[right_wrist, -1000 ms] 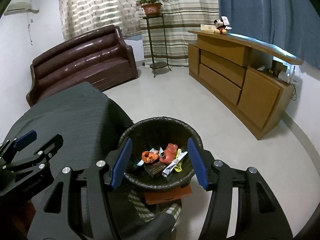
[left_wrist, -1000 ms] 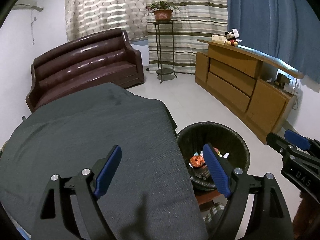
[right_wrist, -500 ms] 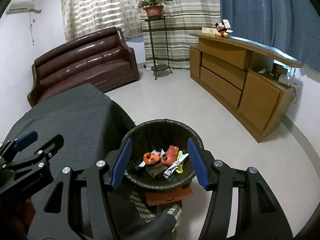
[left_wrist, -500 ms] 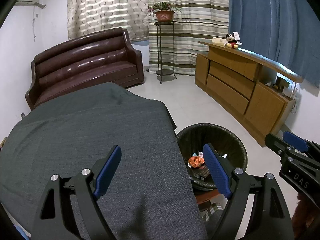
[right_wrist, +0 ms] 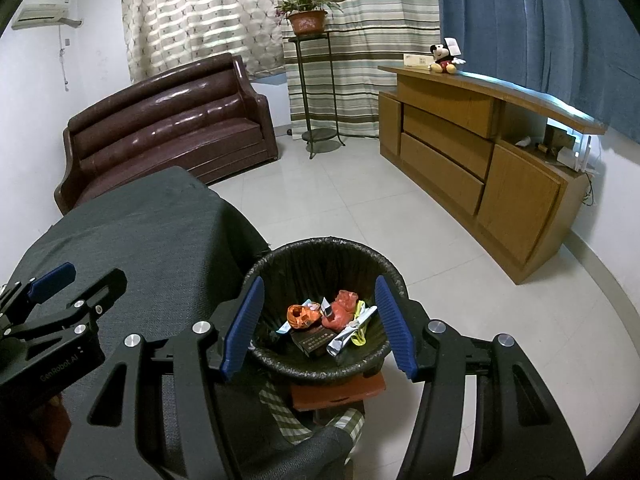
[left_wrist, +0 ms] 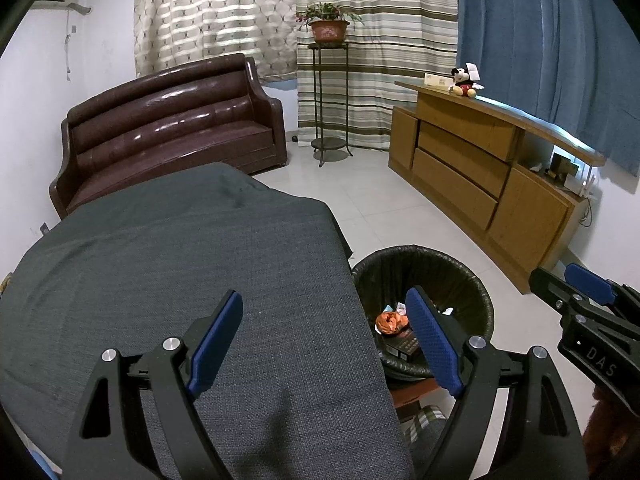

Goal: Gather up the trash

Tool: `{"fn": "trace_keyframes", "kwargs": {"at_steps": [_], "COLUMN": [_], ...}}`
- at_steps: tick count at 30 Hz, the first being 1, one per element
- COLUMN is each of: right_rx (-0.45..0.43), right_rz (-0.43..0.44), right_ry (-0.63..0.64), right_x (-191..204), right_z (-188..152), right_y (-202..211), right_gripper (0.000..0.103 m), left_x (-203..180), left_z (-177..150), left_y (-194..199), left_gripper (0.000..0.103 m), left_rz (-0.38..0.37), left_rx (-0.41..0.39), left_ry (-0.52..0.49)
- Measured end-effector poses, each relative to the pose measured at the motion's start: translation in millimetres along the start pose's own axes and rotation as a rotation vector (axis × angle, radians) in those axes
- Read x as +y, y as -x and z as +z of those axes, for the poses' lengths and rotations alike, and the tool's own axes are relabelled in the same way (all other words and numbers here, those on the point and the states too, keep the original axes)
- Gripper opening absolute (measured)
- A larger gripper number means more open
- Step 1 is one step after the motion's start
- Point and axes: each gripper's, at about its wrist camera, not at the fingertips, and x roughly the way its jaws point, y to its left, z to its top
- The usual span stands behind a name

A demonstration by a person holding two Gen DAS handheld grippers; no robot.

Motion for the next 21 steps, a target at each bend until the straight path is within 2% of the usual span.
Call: {"fn": "trace_keyframes", "kwargs": {"at_steps": [21], "right_rx": [0.002], "right_rz": [0.000], "right_ry": [-0.001], "right_x": [-0.9], "right_z": [-0.4], "right_y": [-0.2], "right_gripper": [0.056], "left_x": [-2.3], "left_z": [-0.8], "left_y": [0.5], "left_gripper": [0.081], "left_rz": [-0.008], "left_rx": [0.007], "left_ry": [0.005]}}
